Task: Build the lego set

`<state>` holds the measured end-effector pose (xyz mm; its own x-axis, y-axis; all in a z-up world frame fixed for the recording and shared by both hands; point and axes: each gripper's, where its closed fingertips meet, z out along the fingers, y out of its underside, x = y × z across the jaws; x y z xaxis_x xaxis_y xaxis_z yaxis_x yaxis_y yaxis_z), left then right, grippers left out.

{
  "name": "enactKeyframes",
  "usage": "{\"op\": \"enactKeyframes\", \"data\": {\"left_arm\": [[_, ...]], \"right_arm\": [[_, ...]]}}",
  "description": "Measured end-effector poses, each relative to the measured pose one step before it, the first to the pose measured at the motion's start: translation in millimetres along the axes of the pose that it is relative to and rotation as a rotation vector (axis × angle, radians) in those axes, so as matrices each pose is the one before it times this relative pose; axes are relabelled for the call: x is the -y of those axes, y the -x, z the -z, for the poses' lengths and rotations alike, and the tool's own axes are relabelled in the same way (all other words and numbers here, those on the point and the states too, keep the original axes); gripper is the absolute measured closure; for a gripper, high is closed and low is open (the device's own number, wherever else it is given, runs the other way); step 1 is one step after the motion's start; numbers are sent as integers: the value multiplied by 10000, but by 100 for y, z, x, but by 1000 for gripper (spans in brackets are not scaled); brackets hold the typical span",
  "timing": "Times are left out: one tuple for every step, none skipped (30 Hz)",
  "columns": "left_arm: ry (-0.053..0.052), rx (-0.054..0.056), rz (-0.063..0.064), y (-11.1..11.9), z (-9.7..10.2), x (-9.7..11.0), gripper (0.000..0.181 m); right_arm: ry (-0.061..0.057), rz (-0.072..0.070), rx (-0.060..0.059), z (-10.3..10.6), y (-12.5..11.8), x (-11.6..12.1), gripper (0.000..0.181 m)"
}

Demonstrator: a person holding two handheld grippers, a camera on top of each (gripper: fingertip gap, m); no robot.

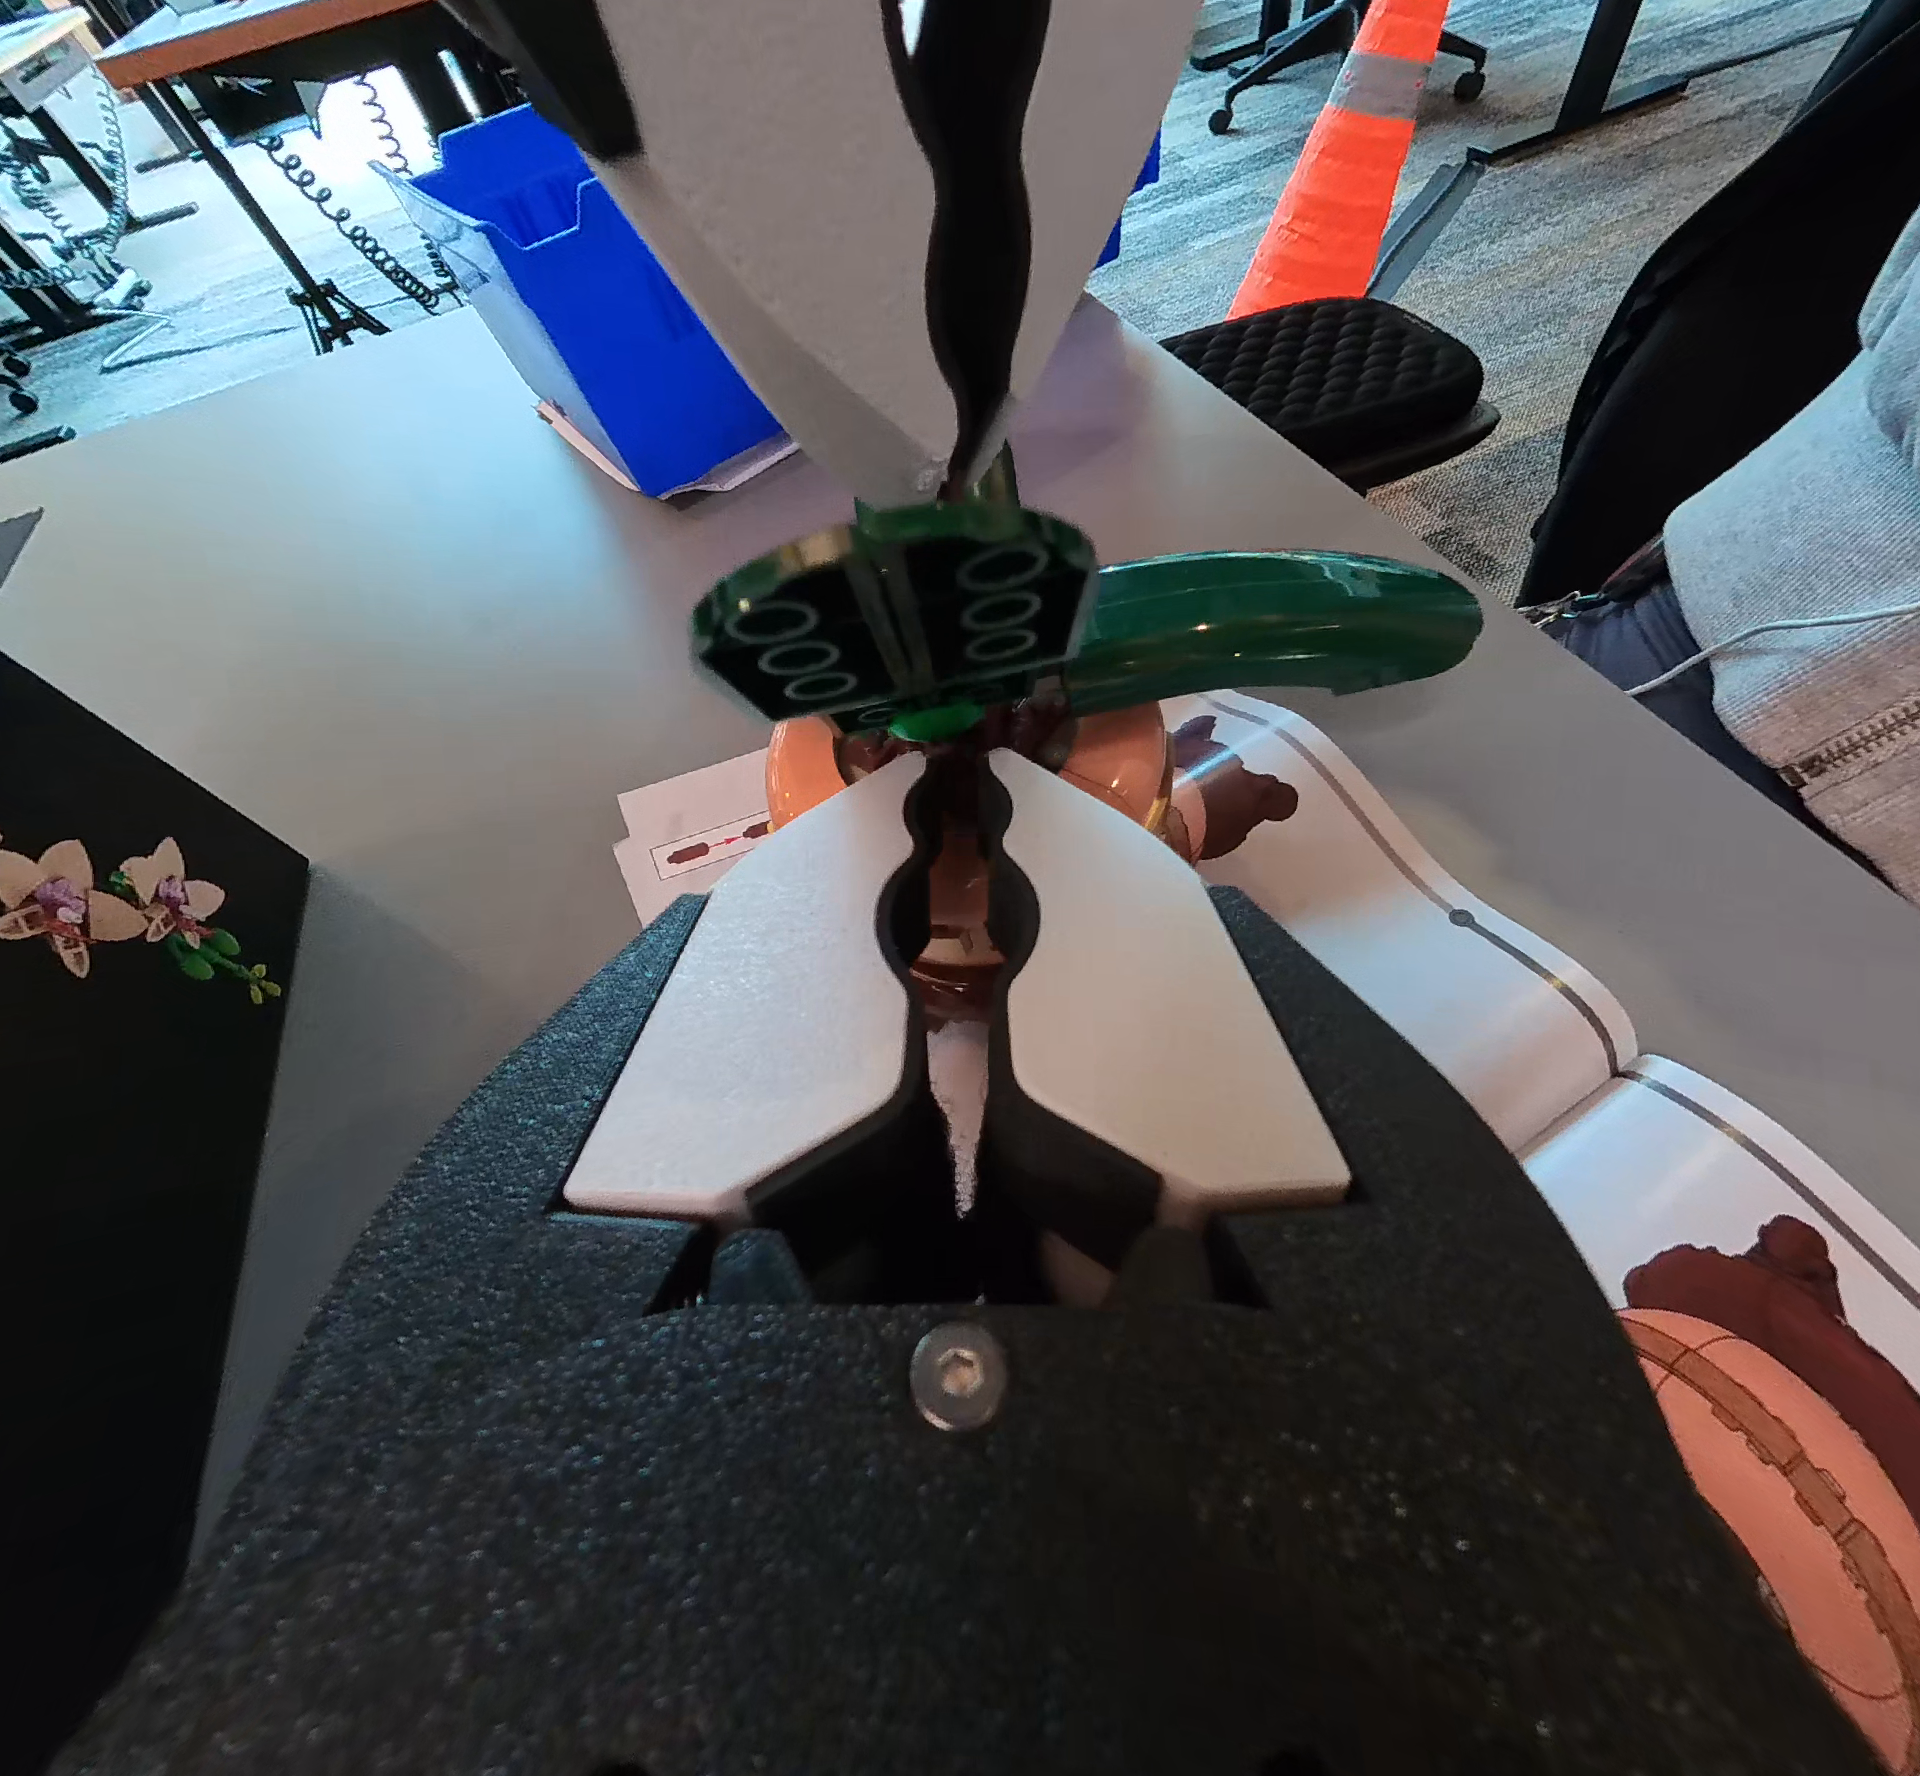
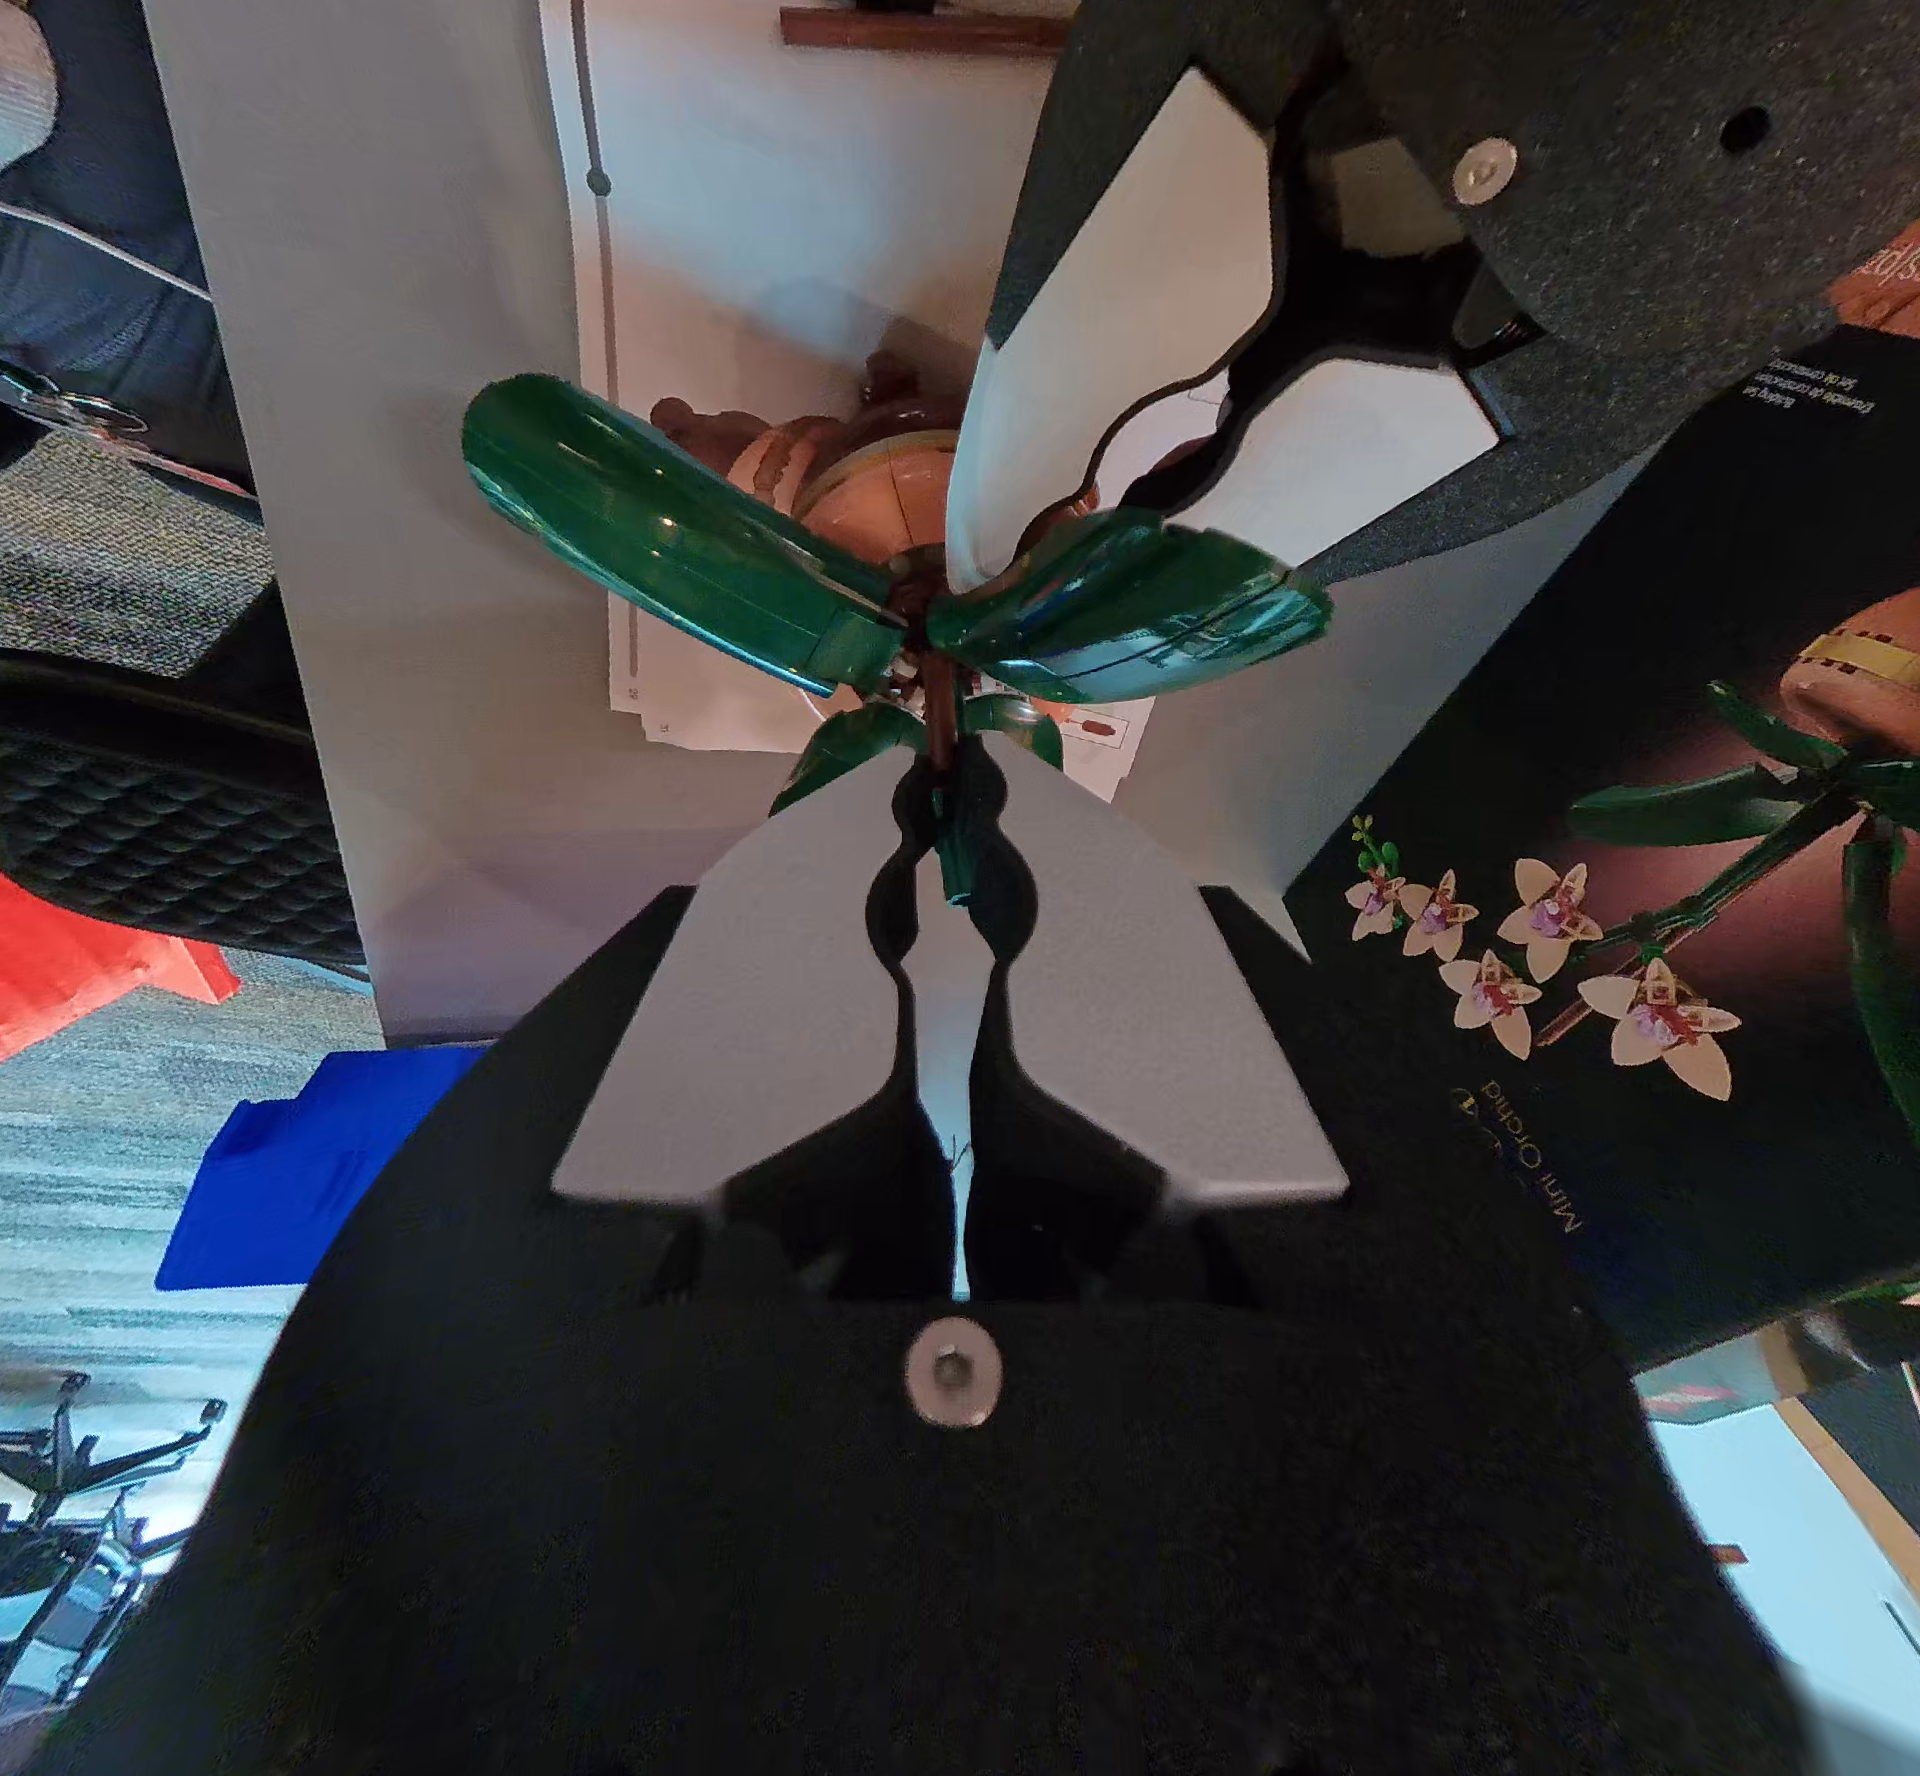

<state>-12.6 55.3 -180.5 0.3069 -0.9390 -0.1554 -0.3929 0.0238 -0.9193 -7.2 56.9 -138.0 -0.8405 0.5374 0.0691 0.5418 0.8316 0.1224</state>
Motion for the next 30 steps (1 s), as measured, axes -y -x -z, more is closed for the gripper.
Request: {"op": "enactKeyframes", "data": {"left_arm": [[10,7,-11,-7,-4,-4,176],[13,0,-4,1,4,-3,176],[9,-1,1,12,15,-7,176],[-2,8,-2,0,-1,-7,176],[1,7,-4,-1,-5,3,176],[13,1,-8,-4,8,-4,176],[18,1,-12,-4,3,-6,176],[12,9,-14,-4,-6,5,176],[8,7,-13,6,0,-6,176],[11,2,-1,2,3,0,175],[11,6,-1,9,12,-5,175],[9,15,-11,17,5,1,175],[8,29,-8,32,4,3,174],[9,25,-9,24,22,-15,174],[8,22,-10,19,16,-1,173],[0,40,-7,59,4,9,172],[-5,52,-15,67,-4,20,171],[2,32,-10,38,1,10,170],[11,19,8,23,15,4,170],[-3,-4,22,12,50,42,167],[1,-47,32,-45,93,74,161],[37,-31,21,-16,123,37,158],[44,1,1,17,122,45,154],[52,8,-12,12,152,18,146],[68,15,-16,31,156,-13,143],[66,15,-15,29,181,-33,141],[59,31,-8,84,247,-18,137],[32,54,-6,121,354,36,134],[-34,86,-2,181,459,149,133],[-85,115,3,221,581,247,133]], "right_arm": [[48,32,-10,-8,-22,-3,176],[37,25,14,-11,-4,58,176],[72,20,32,-16,3,19,176],[101,31,27,-15,6,-26,176],[70,18,28,-11,7,-21,176],[16,13,29,-3,6,20,176],[-4,-24,25,-14,6,11,176],[-6,-41,13,-11,-5,-18,177],[-35,1,1,2,10,22,177],[-14,1,-5,-9,6,21,177],[-2,-1,-5,0,-9,17,177],[-2,8,-11,10,-15,9,176],[-15,26,-46,4,-54,37,176],[-52,3,-59,17,-27,73,176],[-63,-71,-41,-16,20,61,176],[-118,-117,-33,-138,69,109,174],[-146,-141,43,-210,197,110,162],[-56,-68,61,-94,266,-61,156],[-140,-35,-144,104,10,-28,149],[-280,-67,-211,359,-65,74,145],[-425,-134,-136,579,57,209,144],[-519,-220,-159,751,40,329,142],[-580,-228,-260,865,-49,396,139],[-568,-193,-384,905,-176,347,138],[-529,-176,-467,887,-233,268,138],[-540,-169,-471,844,-163,289,138],[-567,-162,-528,825,-136,328,138],[-583,-164,-705,827,-326,333,139],[-611,-161,-785,838,-386,329,140],[-684,-164,-703,825,-211,413,141]]}}
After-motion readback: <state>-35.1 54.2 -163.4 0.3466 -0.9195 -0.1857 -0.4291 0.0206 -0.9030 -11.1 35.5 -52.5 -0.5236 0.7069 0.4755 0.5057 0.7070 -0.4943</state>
